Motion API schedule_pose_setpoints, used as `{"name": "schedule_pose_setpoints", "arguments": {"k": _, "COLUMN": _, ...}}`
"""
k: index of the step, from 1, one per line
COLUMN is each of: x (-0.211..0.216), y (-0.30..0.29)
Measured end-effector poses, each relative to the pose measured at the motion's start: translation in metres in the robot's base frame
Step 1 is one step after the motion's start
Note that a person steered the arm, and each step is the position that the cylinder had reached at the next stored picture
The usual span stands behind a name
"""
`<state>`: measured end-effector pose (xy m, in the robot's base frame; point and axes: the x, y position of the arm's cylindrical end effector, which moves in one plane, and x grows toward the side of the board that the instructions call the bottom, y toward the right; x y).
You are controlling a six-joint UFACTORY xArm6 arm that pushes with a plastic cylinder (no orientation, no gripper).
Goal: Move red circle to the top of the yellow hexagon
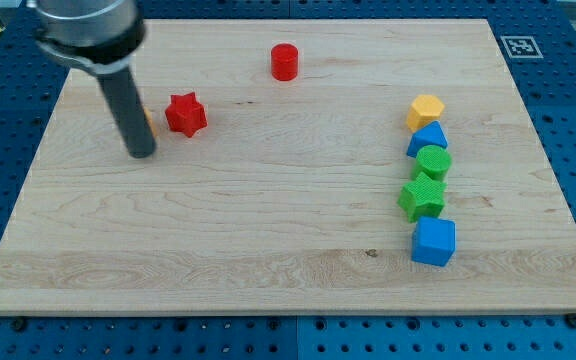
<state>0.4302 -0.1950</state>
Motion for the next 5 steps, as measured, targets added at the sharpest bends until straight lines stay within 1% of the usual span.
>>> {"name": "schedule_pose_setpoints", "arguments": {"k": 1, "x": -0.02, "y": -0.026}}
{"name": "schedule_pose_setpoints", "arguments": {"k": 2, "x": -0.02, "y": -0.027}}
{"name": "schedule_pose_setpoints", "arguments": {"k": 3, "x": -0.028, "y": -0.012}}
{"name": "schedule_pose_setpoints", "arguments": {"k": 4, "x": -0.051, "y": 0.02}}
{"name": "schedule_pose_setpoints", "arguments": {"k": 5, "x": -0.063, "y": 0.054}}
